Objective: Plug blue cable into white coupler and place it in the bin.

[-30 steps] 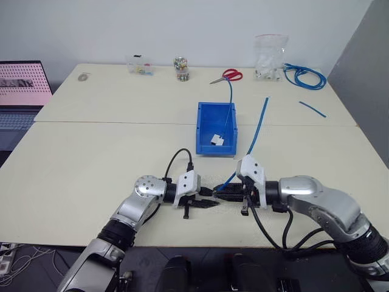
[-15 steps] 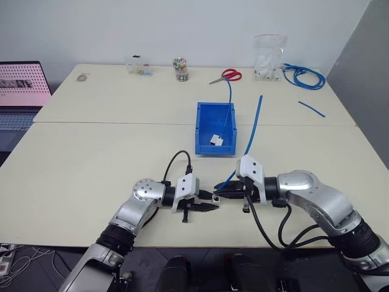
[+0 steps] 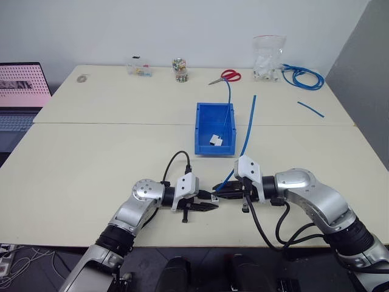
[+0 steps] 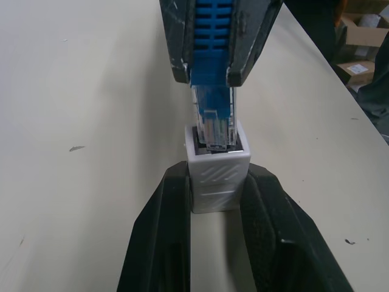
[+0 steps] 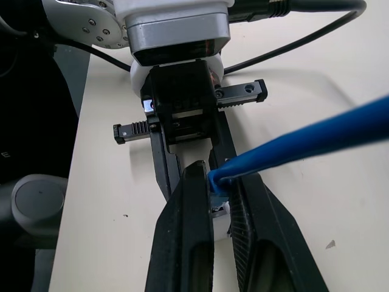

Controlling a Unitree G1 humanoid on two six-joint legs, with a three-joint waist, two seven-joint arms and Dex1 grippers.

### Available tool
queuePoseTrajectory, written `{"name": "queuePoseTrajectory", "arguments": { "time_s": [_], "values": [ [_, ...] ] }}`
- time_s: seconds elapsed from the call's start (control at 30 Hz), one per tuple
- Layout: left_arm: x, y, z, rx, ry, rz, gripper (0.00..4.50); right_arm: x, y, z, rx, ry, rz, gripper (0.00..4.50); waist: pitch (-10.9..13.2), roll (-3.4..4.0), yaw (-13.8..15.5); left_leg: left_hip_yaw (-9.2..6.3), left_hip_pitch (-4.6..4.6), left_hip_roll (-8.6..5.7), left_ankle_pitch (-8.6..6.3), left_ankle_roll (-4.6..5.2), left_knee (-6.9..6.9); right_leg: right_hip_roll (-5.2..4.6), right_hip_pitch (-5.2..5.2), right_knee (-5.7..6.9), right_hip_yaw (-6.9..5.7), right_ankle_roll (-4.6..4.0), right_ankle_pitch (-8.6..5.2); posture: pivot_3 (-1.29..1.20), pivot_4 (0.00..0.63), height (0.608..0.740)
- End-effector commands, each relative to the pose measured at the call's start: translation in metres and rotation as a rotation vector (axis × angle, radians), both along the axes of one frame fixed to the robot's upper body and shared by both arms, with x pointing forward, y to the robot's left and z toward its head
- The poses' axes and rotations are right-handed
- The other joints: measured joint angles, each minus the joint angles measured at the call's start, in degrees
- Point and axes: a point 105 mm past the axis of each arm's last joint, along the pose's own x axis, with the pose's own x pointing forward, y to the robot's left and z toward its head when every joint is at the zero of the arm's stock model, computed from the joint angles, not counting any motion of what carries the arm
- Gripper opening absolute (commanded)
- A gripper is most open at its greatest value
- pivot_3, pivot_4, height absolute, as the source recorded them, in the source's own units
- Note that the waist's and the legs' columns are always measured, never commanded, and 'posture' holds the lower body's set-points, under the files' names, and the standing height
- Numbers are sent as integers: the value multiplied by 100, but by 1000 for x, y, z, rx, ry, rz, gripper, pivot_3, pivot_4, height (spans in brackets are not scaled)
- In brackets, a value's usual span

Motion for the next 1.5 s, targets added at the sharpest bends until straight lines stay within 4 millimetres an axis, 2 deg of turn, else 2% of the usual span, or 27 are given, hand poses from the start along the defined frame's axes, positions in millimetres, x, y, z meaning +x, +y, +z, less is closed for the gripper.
{"name": "queuePoseTrajectory", "arguments": {
  "time_s": [0.03,0.4,0.63,0.8,1.0,1.17,1.27,1.4,1.47,1.5],
  "values": [
    [-4,0,-3,9,15,1,812,1,-5,-12,-59,0,6,97,-1,0,-13,0,0,0,0,0,0,0,0,1,0,0,0,0,150,740],
    [-4,-2,-2,9,10,-2,812,12,-11,-16,-194,-169,92,97,-3,1,-38,2,6,0,0,0,0,0,2,4,2,0,0,0,150,740],
    [-3,-1,-3,14,6,-2,812,12,-6,-10,-192,-146,118,97,-5,1,-38,2,8,-1,0,0,1,0,4,8,4,-8,5,0,150,740],
    [-2,-1,-3,15,0,0,812,3,-6,-11,-218,-81,162,97,-5,1,-32,1,8,-1,0,0,1,-1,4,8,3,-8,5,0,150,740],
    [-2,-4,-1,8,-7,1,812,0,-5,-31,-266,32,127,97,-9,1,-21,1,8,-2,0,0,1,-4,5,7,2,-12,7,0,150,740],
    [-2,-4,0,7,-12,3,812,1,-9,-53,-334,42,107,97,-57,5,-24,1,10,-3,0,0,0,-4,7,5,2,-10,6,0,150,740],
    [-1,-3,0,7,-13,9,812,-2,-6,-59,-332,57,111,97,-95,5,-33,1,16,-2,0,0,-1,-3,13,3,1,-3,0,0,150,740],
    [0,-3,2,4,-24,26,812,3,-5,-60,-306,59,73,97,-126,3,-44,-3,43,0,-1,0,-6,0,46,-3,-3,-3,-7,0,150,740],
    [1,-2,8,-16,-22,39,1506,10,-6,-52,-270,64,23,97,-127,2,-48,-5,85,1,-2,0,-15,-1,84,-12,-5,-7,-14,0,150,740],
    [1,-2,10,-25,-21,46,1602,12,-8,-49,-262,60,8,97,-127,2,-50,-3,96,2,-3,-1,-18,-1,91,-11,-3,-6,-18,0,150,740]
  ]
}}
